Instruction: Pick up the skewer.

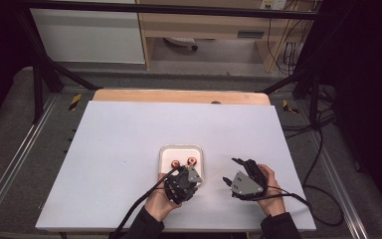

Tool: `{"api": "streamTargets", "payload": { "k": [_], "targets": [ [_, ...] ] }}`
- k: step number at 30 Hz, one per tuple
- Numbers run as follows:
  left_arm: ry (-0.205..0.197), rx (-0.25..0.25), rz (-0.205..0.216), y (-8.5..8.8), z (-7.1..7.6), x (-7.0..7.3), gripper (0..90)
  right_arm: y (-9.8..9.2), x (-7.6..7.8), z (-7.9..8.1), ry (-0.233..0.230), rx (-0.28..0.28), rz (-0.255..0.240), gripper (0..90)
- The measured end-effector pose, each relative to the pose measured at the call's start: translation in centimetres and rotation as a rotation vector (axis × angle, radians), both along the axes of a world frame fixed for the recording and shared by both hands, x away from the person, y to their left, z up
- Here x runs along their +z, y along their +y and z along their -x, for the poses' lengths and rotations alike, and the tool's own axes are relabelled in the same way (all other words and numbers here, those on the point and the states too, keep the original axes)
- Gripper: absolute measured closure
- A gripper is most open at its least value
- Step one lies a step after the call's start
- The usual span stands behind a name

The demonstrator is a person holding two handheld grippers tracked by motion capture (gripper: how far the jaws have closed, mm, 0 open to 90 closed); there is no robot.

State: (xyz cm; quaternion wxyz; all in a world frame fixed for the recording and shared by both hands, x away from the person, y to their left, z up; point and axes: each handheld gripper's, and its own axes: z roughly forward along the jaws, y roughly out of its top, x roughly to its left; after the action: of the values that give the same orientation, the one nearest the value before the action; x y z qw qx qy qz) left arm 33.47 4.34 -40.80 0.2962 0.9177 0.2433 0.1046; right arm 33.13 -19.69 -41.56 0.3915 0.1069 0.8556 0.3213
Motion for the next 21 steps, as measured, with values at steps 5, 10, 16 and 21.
{"api": "streamTargets", "payload": {
  "k": [5,10,16,21],
  "targets": [
    [-0.023,0.074,0.105,1.7,0.8,-0.2,88.4,-1.0,-0.1,-0.4,0.150,-0.057,-0.189,23.8],
    [-0.051,0.183,0.191,3.6,1.5,-0.8,88.4,-1.6,0.3,-1.4,0.338,-0.149,-0.340,16.4],
    [-0.091,0.267,0.283,5.3,2.7,-1.4,88.4,-1.5,0.4,-2.9,0.548,-0.211,-0.470,9.3],
    [-0.104,0.301,0.347,6.7,3.2,-1.5,88.4,-1.0,0.5,-3.5,0.595,-0.216,-0.510,6.0]
  ]
}}
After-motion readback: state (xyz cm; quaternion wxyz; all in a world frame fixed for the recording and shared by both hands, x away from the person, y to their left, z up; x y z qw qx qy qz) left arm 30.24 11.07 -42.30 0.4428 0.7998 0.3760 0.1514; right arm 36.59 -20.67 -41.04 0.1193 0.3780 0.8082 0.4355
